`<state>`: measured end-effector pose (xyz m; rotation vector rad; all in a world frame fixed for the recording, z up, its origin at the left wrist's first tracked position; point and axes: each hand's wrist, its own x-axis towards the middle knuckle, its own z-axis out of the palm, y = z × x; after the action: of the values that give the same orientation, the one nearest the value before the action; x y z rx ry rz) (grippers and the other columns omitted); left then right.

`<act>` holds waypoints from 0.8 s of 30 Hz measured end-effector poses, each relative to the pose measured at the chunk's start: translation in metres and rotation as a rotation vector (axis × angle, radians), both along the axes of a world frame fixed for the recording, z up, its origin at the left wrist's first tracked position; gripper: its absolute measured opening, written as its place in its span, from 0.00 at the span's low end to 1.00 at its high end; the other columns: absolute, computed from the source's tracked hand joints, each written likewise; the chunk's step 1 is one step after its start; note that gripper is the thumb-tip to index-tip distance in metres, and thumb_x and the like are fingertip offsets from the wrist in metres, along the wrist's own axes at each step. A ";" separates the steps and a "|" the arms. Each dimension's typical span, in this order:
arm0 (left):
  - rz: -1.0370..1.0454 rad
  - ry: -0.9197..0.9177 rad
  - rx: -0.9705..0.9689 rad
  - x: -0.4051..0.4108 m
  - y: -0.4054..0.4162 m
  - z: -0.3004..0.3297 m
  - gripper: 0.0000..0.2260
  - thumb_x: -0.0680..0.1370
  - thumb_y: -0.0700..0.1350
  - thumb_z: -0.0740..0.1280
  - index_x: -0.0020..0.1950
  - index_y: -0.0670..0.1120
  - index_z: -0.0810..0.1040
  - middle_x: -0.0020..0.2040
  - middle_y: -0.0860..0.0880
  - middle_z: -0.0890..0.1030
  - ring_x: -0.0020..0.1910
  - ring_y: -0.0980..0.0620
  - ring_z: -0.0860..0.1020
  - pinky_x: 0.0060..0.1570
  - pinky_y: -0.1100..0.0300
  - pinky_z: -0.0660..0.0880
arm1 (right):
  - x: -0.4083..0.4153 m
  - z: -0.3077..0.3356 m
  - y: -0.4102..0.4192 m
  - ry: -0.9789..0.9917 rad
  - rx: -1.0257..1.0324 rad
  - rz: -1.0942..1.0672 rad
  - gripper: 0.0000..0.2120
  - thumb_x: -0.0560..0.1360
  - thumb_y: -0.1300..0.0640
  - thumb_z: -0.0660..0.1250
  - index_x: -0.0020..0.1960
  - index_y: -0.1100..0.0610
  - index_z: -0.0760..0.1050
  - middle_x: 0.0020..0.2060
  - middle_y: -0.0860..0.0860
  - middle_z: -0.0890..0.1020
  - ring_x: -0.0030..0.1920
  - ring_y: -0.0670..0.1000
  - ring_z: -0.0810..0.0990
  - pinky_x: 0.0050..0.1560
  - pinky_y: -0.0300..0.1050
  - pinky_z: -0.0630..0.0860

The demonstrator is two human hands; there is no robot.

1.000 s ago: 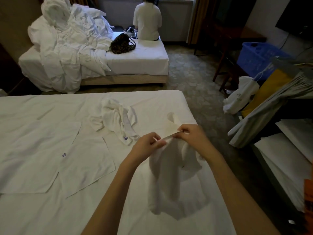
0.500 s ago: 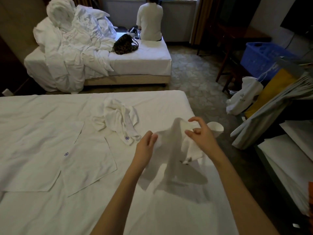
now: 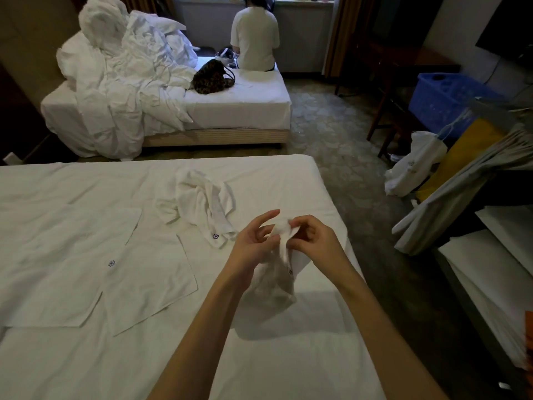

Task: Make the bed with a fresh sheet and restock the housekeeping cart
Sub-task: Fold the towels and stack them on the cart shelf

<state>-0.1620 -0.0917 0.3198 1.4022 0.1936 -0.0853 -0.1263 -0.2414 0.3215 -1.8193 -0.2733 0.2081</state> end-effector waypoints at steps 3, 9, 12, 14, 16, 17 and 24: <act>0.001 0.010 -0.056 -0.005 0.003 0.004 0.22 0.77 0.34 0.66 0.65 0.57 0.74 0.53 0.47 0.83 0.49 0.52 0.81 0.44 0.61 0.78 | 0.003 0.001 0.010 -0.056 -0.028 -0.084 0.13 0.71 0.61 0.73 0.41 0.45 0.74 0.38 0.36 0.79 0.41 0.36 0.80 0.41 0.27 0.74; -0.008 -0.001 -0.334 -0.010 0.014 0.003 0.25 0.73 0.27 0.66 0.64 0.51 0.72 0.52 0.41 0.83 0.47 0.48 0.82 0.45 0.60 0.79 | 0.006 0.001 0.016 -0.159 -0.026 -0.202 0.09 0.72 0.57 0.72 0.39 0.47 0.73 0.39 0.46 0.79 0.41 0.45 0.78 0.40 0.28 0.74; 0.163 0.002 -0.342 -0.007 0.011 0.004 0.14 0.74 0.28 0.66 0.55 0.44 0.72 0.43 0.43 0.84 0.37 0.52 0.81 0.40 0.64 0.78 | 0.006 0.001 0.019 -0.165 -0.028 -0.232 0.11 0.72 0.56 0.72 0.39 0.45 0.71 0.51 0.50 0.73 0.48 0.46 0.75 0.45 0.28 0.71; 0.221 -0.012 -0.376 -0.003 0.011 0.006 0.10 0.76 0.30 0.65 0.51 0.43 0.71 0.44 0.43 0.84 0.36 0.51 0.81 0.37 0.63 0.77 | 0.004 0.002 0.017 -0.174 -0.012 -0.167 0.10 0.73 0.57 0.70 0.40 0.46 0.71 0.52 0.49 0.74 0.51 0.46 0.75 0.49 0.33 0.71; 0.229 -0.024 -0.381 0.001 0.010 0.010 0.08 0.76 0.32 0.65 0.50 0.43 0.72 0.44 0.44 0.85 0.35 0.51 0.81 0.35 0.63 0.77 | 0.002 0.004 0.016 -0.155 -0.016 -0.074 0.08 0.76 0.57 0.67 0.41 0.48 0.71 0.44 0.47 0.78 0.45 0.46 0.77 0.44 0.33 0.74; 0.223 -0.028 -0.364 0.003 0.009 0.013 0.08 0.76 0.32 0.66 0.50 0.43 0.72 0.44 0.44 0.85 0.35 0.51 0.81 0.35 0.63 0.77 | 0.002 0.006 0.016 -0.150 -0.021 -0.056 0.08 0.77 0.57 0.65 0.41 0.48 0.70 0.40 0.46 0.77 0.42 0.46 0.77 0.42 0.31 0.74; 0.252 -0.059 -0.027 0.015 0.005 0.023 0.07 0.75 0.40 0.70 0.52 0.46 0.77 0.49 0.47 0.84 0.49 0.48 0.82 0.43 0.61 0.77 | -0.003 0.015 0.023 -0.119 0.049 -0.154 0.07 0.75 0.54 0.67 0.42 0.48 0.68 0.37 0.43 0.76 0.37 0.47 0.77 0.37 0.26 0.74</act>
<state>-0.1469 -0.0868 0.3423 1.3414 0.3179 0.1613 -0.1298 -0.2185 0.3369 -1.7978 -0.2188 -0.0151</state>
